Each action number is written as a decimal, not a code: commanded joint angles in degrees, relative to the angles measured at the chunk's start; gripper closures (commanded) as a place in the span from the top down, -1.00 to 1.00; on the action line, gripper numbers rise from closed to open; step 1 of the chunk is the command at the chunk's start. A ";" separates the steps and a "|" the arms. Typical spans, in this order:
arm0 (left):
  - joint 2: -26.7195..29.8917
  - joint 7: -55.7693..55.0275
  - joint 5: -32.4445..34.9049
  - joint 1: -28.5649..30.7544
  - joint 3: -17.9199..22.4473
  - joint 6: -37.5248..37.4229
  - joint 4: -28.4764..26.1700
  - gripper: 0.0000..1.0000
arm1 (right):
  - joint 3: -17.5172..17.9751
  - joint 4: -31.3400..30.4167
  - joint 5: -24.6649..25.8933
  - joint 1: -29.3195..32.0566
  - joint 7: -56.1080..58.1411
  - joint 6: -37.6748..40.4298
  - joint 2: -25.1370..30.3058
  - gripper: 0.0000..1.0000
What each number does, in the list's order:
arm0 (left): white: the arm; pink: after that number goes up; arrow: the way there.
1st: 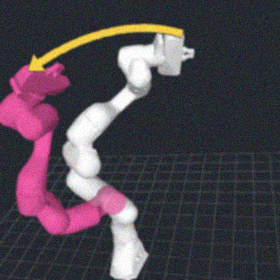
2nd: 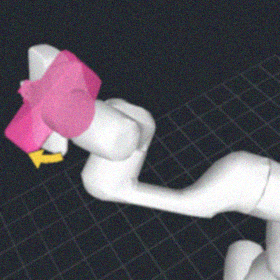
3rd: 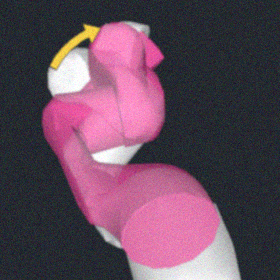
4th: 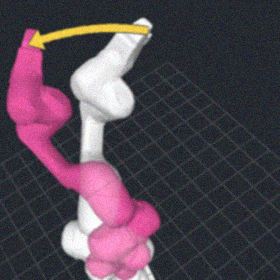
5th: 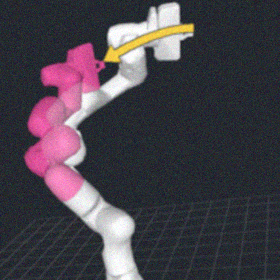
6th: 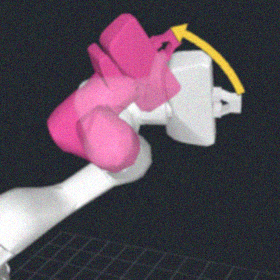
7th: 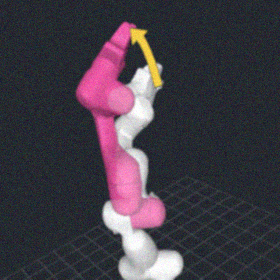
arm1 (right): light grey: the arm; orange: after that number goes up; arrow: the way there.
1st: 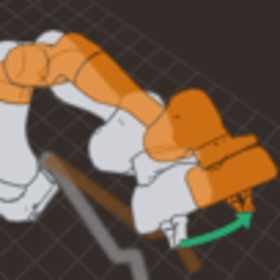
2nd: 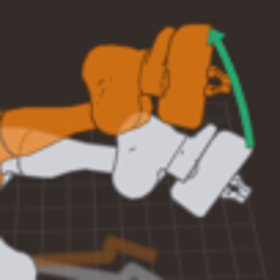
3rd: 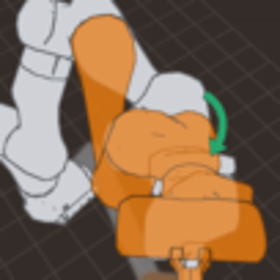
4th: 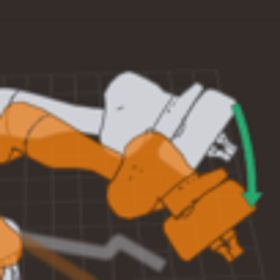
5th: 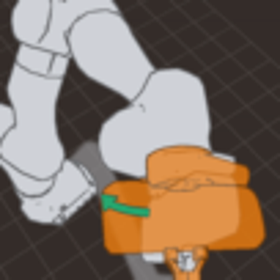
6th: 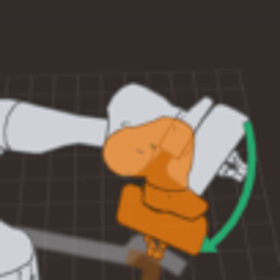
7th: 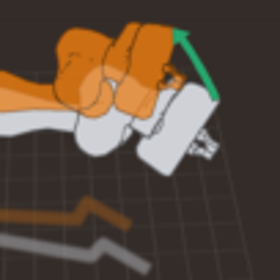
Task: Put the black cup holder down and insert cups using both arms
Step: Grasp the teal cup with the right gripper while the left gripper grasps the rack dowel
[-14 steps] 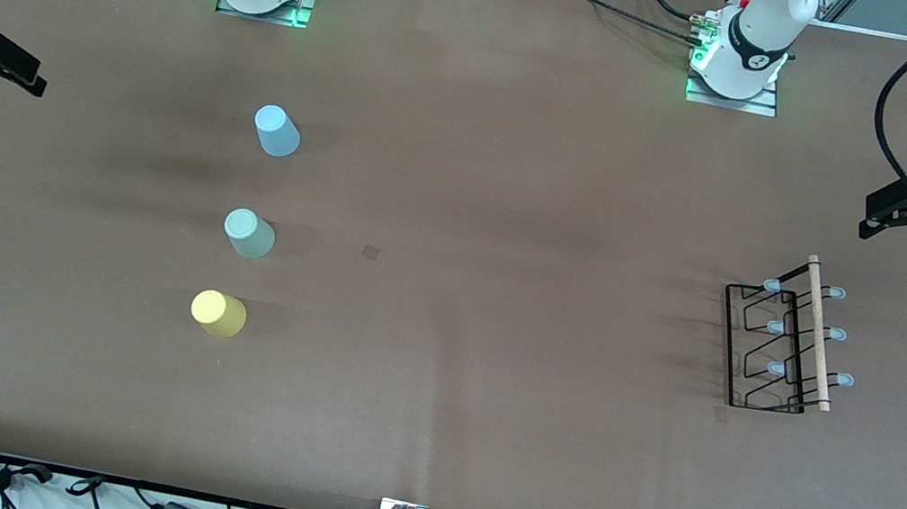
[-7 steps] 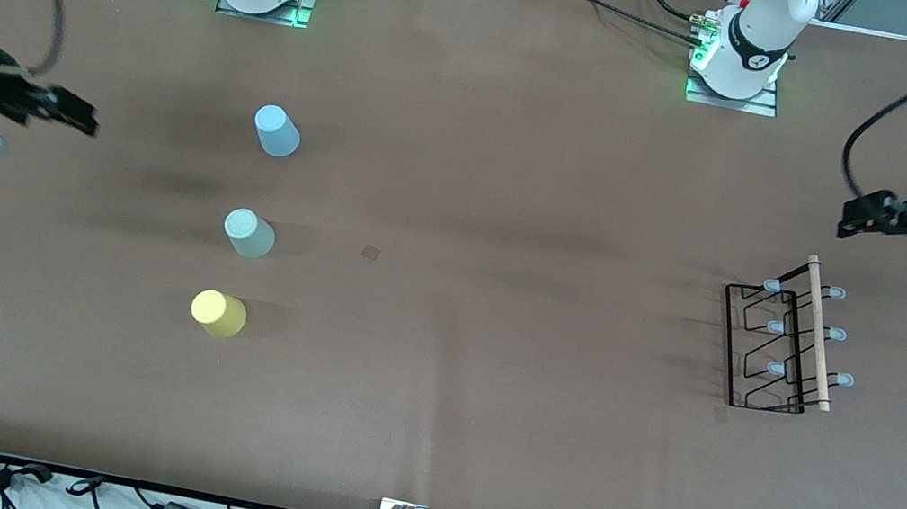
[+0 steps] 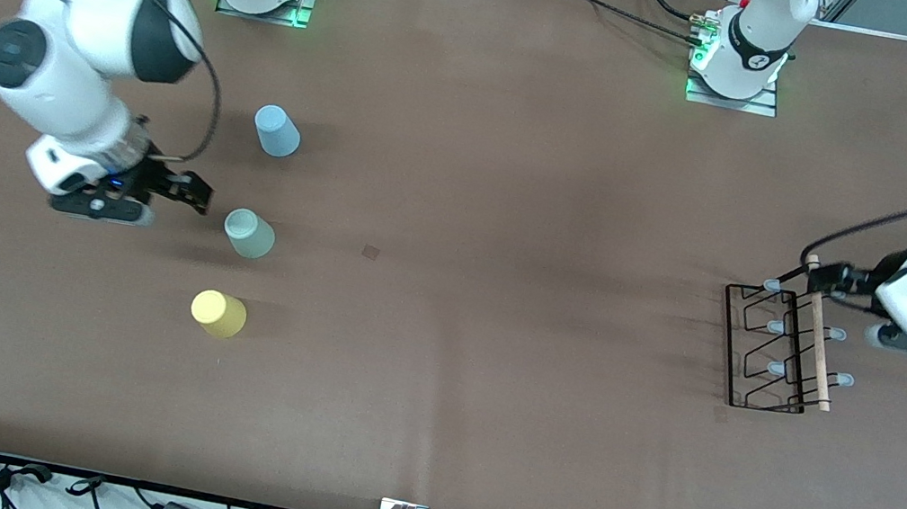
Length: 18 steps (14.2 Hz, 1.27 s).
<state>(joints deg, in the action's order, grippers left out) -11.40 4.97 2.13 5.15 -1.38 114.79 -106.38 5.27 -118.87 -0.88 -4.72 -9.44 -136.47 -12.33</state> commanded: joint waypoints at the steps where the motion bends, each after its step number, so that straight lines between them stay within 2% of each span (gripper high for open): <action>1: 1.82 0.40 1.82 0.04 -0.11 9.19 -6.46 0.98 | 0.00 -4.60 -0.26 -0.64 -1.19 -10.71 -2.08 1.00; 3: 1.91 0.39 1.82 0.30 -0.11 15.42 -10.85 0.95 | 0.00 -5.76 -0.26 -1.34 -1.19 -13.73 -4.36 1.00; 4: 1.82 0.39 1.82 0.39 -0.11 17.64 -12.35 0.85 | 0.00 -5.85 -0.26 -1.78 -1.19 -13.83 -5.07 1.00; 6: 1.21 0.48 1.82 1.17 -0.11 18.62 -12.98 0.27 | 0.00 -5.94 -0.26 -2.14 -1.19 -14.26 -6.39 1.00; 7: 0.16 0.39 1.82 1.61 -0.11 18.80 -12.89 0.09 | 0.35 -5.85 -0.26 -2.05 -1.19 -15.31 -7.00 1.00; 10: -0.02 0.31 1.82 1.79 -0.20 19.94 -12.89 -0.26 | 0.62 -5.85 -0.26 -2.14 -1.28 -16.90 -8.24 1.00; 12: -0.02 0.57 1.82 2.06 -0.20 19.33 -12.89 -0.60 | 0.70 -5.85 -0.26 -2.22 -1.80 -17.17 -8.85 1.00; 16: 0.24 1.01 1.82 2.06 -0.46 16.71 -11.84 -0.66 | 1.67 -5.85 -0.26 -2.49 -2.60 -17.43 -9.91 1.00; 18: 0.94 0.40 1.82 1.27 -1.16 10.75 -7.47 -0.68 | 1.76 -5.85 -0.26 -2.49 -2.51 -17.43 -10.00 1.00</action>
<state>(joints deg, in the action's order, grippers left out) -11.78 5.05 2.91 6.86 -1.70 131.52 -117.87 6.76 -124.15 -0.88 -7.14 -11.28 -152.62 -22.31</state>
